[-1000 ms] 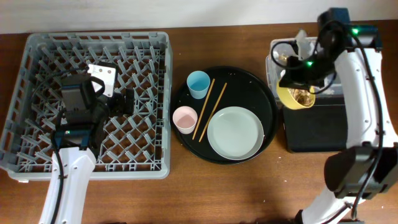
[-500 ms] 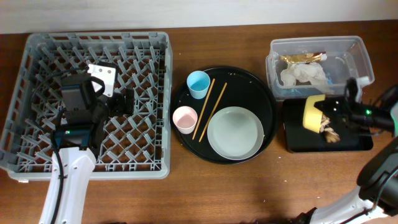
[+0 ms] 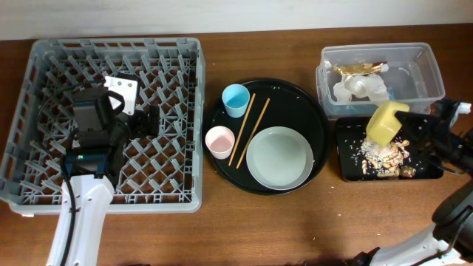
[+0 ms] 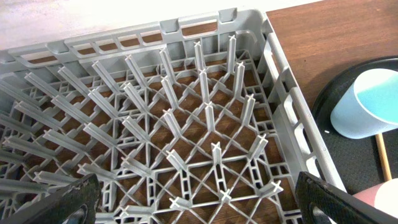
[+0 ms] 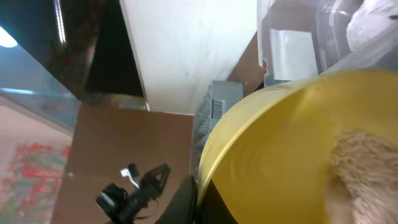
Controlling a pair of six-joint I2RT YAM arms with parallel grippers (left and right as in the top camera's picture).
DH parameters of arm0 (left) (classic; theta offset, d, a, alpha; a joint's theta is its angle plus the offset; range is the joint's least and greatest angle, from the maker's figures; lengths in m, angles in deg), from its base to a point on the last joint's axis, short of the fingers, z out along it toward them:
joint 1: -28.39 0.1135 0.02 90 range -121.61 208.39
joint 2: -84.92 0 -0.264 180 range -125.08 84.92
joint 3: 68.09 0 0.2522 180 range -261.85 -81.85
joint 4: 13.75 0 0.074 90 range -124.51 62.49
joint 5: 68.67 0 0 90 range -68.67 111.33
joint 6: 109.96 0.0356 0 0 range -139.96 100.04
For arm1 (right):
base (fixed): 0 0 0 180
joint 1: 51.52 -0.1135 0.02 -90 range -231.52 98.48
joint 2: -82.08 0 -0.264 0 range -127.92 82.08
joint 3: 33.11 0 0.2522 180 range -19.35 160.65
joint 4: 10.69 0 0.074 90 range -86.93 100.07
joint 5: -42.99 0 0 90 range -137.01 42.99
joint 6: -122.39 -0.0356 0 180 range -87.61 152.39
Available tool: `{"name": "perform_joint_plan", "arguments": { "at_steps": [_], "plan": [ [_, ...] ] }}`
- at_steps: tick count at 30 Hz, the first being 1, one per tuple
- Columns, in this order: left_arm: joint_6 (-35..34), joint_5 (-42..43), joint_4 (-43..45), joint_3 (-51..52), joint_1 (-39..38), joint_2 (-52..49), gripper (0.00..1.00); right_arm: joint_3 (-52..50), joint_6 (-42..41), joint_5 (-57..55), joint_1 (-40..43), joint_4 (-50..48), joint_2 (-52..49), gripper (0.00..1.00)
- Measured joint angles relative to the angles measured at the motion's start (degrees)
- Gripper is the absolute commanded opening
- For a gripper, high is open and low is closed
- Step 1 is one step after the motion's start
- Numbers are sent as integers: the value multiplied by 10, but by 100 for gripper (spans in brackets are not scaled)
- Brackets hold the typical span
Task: Sort waste into correct bins and load items into the dishwasher rack
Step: 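Tip the yellow bowl over the black tray to dump scraps, then return the empty yellow bowl to the round black tray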
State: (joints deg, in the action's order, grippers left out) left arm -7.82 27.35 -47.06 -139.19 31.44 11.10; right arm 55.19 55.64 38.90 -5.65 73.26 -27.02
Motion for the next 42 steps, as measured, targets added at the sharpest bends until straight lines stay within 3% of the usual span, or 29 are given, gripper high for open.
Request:
{"name": "perform_joint_plan", "arguments": {
  "at_steps": [6,19,24,26,29,32,35,38,42],
  "plan": [
    [0,0,0,0,0,0,100,0,-52,6,22,0,0,4],
    [0,0,0,0,0,0,100,-2,-37,10,17,33,0,4],
    [0,0,0,0,0,0,100,15,-27,-12,-87,35,49,4],
    [0,0,0,0,0,0,100,77,-35,-73,-165,33,87,4],
    [0,0,0,0,0,0,100,215,-106,-258,-339,-5,121,4],
    [0,0,0,0,0,0,100,248,-209,-502,-507,-88,124,4],
    [0,0,0,0,0,0,100,249,-265,-696,-621,-127,93,4],
    [0,0,0,0,0,0,100,249,-289,-824,-665,-161,20,4],
    [-2,0,0,0,0,0,100,248,-304,-884,-668,-196,-74,4]
  ]
}}
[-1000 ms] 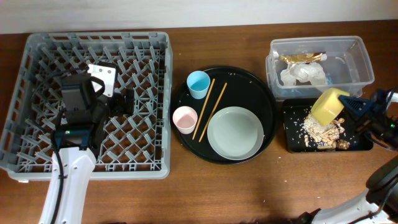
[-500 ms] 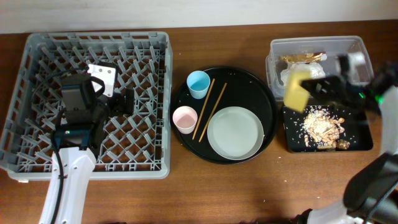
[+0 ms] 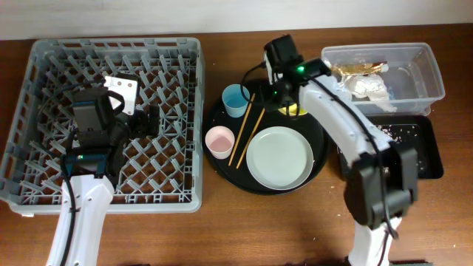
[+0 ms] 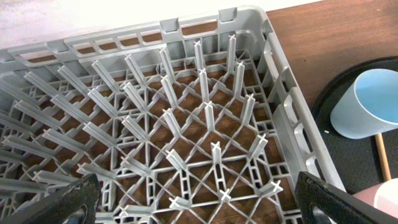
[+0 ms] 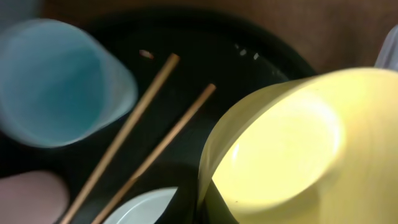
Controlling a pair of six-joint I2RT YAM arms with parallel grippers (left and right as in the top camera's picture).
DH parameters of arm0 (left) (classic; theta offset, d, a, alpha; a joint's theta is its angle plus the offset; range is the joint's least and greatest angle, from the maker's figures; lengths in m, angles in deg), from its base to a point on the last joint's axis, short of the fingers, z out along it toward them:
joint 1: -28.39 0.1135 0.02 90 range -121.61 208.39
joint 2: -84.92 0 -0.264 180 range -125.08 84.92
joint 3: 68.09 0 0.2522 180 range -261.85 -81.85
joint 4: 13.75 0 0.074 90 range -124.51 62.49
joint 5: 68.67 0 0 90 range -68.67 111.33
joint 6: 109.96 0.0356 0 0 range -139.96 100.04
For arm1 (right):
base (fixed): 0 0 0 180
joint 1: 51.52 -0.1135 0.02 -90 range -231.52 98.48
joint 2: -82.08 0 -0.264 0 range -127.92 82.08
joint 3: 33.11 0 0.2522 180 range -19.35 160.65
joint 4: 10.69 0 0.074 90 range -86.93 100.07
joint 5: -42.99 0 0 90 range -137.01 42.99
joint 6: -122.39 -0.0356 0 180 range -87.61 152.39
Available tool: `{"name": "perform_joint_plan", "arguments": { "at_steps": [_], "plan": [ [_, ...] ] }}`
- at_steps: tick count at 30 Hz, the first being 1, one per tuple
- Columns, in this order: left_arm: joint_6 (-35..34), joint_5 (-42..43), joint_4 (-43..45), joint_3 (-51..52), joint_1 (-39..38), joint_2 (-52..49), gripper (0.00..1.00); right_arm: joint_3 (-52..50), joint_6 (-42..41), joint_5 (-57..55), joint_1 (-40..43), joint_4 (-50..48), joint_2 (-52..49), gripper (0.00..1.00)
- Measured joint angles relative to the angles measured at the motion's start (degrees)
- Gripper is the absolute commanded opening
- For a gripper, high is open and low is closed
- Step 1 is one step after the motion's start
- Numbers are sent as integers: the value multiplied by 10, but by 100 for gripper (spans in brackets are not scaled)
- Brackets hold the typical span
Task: Sort waste into correct bins and load items into the dishwasher rack
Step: 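Return the empty yellow bowl to the round black tray, then grasp the pink cup with the right gripper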
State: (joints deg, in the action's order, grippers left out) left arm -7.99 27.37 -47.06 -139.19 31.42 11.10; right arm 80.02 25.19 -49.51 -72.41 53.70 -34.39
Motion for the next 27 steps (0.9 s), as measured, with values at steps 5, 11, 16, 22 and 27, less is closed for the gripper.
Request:
{"name": "perform_joint_plan", "arguments": {
  "at_steps": [5,11,16,22,27],
  "plan": [
    [0,0,0,0,0,0,100,0,-22,-25,5,-17,-69,11],
    [0,0,0,0,0,0,100,0,-36,5,34,-14,-79,41],
    [0,0,0,0,0,0,100,46,-40,117,37,64,-50,53],
    [0,2,14,0,0,0,100,71,-77,204,-19,91,-2,48],
    [-2,76,16,0,0,0,100,70,-116,201,-94,89,-31,38]
  ]
}}
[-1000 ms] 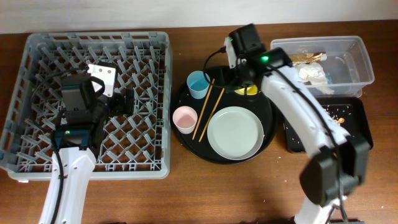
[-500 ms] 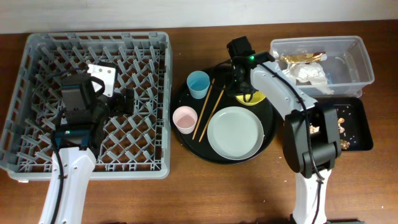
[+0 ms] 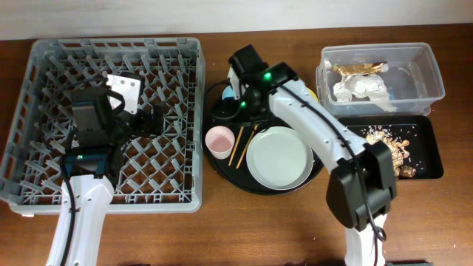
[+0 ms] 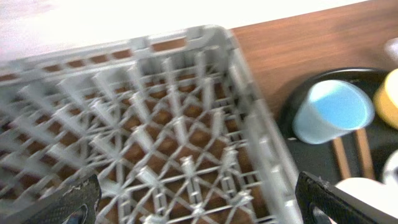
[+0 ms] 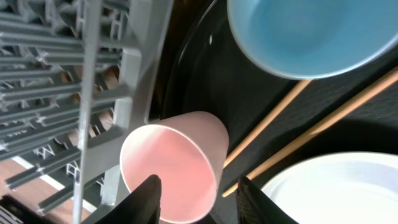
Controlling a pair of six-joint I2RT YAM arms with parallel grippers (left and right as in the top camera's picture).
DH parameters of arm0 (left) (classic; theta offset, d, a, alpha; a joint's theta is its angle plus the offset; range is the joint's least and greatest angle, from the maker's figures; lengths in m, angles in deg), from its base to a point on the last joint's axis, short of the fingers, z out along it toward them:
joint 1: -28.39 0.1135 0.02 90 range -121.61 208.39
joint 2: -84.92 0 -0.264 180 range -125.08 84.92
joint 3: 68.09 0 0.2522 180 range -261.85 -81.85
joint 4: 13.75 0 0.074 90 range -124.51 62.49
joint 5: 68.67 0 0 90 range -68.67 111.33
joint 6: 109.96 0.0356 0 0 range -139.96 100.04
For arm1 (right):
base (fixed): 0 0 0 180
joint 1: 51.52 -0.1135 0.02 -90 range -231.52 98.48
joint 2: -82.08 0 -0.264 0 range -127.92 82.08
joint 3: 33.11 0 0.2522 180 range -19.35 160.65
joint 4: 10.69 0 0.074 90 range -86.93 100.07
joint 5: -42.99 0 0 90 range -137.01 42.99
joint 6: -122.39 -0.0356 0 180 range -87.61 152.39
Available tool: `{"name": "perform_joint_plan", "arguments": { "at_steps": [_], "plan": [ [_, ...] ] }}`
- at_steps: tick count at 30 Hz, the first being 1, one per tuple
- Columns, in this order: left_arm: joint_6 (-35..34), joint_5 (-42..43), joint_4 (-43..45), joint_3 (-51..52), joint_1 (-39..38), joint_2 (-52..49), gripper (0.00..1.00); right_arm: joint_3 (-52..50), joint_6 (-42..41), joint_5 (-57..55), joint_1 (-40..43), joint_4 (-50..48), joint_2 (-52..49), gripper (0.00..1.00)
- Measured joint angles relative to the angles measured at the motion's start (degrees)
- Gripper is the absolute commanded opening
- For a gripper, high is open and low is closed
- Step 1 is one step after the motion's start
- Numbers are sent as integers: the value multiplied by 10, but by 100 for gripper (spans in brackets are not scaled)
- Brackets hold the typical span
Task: Sort waste into correct bins and load items into the dishwasher rack
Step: 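Grasp the pink cup with the right gripper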
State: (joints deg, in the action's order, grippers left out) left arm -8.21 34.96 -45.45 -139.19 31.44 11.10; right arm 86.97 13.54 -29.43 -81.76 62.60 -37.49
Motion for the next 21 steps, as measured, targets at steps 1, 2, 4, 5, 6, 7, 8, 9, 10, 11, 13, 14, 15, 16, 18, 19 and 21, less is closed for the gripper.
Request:
{"name": "perform_joint_plan", "arguments": {
  "at_steps": [1,2,4,5,6,7,8,9,10,11,13,14,15,16,18,19,21],
  "plan": [
    [0,24,1,0,0,0,100,0,-10,-5,-8,2,-10,38],
    [0,44,1,0,0,0,100,0,-20,-12,-14,7,-17,37],
    [-14,67,1,0,0,0,100,-1,-32,-25,-19,17,-29,30],
    [-23,73,1,0,0,0,100,-1,-35,-29,-19,17,-33,21],
    [-33,76,2,0,0,0,100,-3,-39,-34,-19,18,-38,18],
    [-41,77,2,0,0,0,100,-4,-42,-34,-19,17,-39,16],
    [-49,77,6,0,0,0,100,-6,-43,-36,-19,18,-40,10],
    [-63,78,12,0,0,0,100,-8,-43,-37,-19,18,-40,4],
    [-74,81,14,0,0,0,100,-11,-44,-38,-19,18,-40,4],
    [-85,85,18,0,0,0,100,-16,-46,-42,-19,18,-40,4],
    [-96,103,30,0,0,0,100,-20,-47,-45,-18,18,-40,4],
    [-99,113,38,0,0,0,100,-20,-47,-45,-18,18,-40,4],
    [-101,123,43,0,0,0,100,-20,-47,-43,-17,18,-40,4],
    [-103,141,46,0,0,0,100,-20,-47,-35,-14,18,-40,4],
    [-105,176,52,0,0,0,100,-20,-45,-18,-2,32,-38,4],
    [-110,203,59,0,0,0,100,-20,-33,5,21,47,-22,4],
    [-144,238,85,0,0,0,100,-20,-12,44,60,47,13,4]
  ]
}}
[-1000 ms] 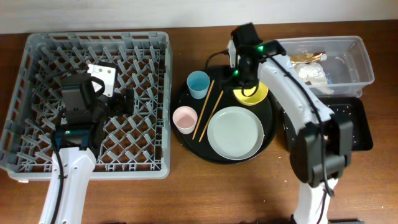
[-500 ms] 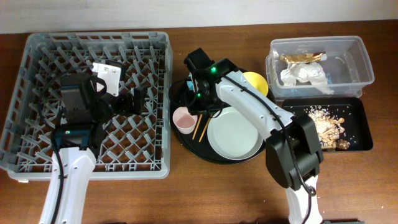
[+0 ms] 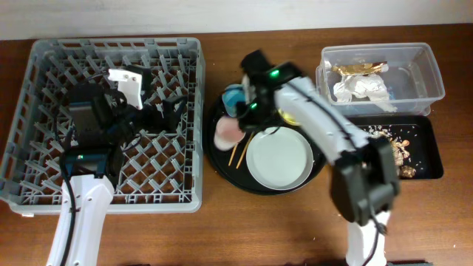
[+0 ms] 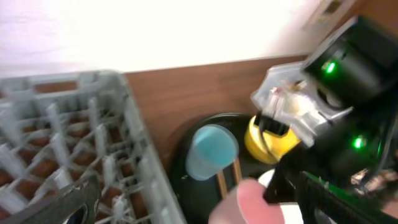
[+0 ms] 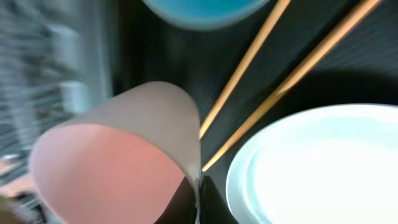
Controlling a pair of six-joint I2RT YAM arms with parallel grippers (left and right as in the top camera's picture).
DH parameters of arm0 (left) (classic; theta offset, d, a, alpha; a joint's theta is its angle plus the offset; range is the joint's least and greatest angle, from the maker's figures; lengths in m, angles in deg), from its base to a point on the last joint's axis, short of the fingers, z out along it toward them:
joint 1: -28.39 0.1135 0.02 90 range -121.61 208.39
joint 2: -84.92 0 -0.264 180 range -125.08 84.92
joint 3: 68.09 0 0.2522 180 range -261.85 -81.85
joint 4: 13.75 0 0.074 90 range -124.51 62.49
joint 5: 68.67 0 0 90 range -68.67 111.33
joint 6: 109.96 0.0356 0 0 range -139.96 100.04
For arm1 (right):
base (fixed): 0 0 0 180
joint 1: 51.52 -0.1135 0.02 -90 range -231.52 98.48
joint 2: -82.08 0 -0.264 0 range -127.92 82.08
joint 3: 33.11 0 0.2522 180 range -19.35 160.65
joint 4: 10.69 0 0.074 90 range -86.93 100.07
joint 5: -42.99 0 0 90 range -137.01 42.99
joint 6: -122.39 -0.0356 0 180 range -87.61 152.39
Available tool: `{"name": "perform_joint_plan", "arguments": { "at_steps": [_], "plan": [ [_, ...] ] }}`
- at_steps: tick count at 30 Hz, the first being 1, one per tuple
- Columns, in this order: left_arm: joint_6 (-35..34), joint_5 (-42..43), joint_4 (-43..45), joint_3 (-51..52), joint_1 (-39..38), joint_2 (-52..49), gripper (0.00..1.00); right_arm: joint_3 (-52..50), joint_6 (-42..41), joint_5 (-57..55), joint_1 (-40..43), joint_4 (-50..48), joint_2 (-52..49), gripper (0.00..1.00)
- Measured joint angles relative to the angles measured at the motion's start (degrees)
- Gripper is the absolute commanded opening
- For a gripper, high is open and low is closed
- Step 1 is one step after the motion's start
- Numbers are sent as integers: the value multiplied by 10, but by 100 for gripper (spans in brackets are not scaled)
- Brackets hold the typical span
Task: Sort waste into correct bins and load items into the dishwasher rack
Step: 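Grasp the pink cup with the right gripper, then hand the pink cup from the right gripper to the left gripper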
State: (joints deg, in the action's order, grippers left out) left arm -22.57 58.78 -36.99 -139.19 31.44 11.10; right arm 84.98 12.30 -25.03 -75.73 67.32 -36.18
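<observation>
My right gripper (image 5: 198, 186) is shut on the rim of a pink cup (image 5: 112, 155), which is tilted over the left part of the round black tray (image 3: 214, 159). On the tray lie a blue cup (image 3: 235, 100), two chopsticks (image 5: 298, 68), a white plate (image 3: 279, 159) and a yellow bowl (image 4: 270, 137), which the right arm partly hides from above. The left gripper (image 3: 161, 96) stands open over the grey dishwasher rack (image 3: 44, 66), near its right wall, with nothing in it.
A clear bin (image 3: 429, 66) with wrappers and crumpled paper stands at the back right. In front of it a black rectangular tray (image 3: 425, 140) holds food scraps. The rack's upright tines fill the left of the table.
The right gripper, open around the pink cup's rim before, is now shut on it, and the cup is tilted. The left wrist has turned toward the round tray.
First the right gripper held the yellow bowl tipped over the scrap tray. Then it held the bowl above the round tray. Later the bowl sat at the tray's back and the gripper was open at the pink cup, which it now grips.
</observation>
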Motion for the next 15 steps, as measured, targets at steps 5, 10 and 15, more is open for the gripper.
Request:
{"name": "perform_joint_plan", "arguments": {
  "at_steps": [5,10,15],
  "plan": [
    [-195,67,70,-2,0,-22,100,8,46,99,119,-20,118,4],
    [-486,270,331,-3,0,-174,100,10,103,258,136,-87,109,4],
    [-690,403,406,-6,0,-235,100,10,135,366,133,-124,108,4]
  ]
}}
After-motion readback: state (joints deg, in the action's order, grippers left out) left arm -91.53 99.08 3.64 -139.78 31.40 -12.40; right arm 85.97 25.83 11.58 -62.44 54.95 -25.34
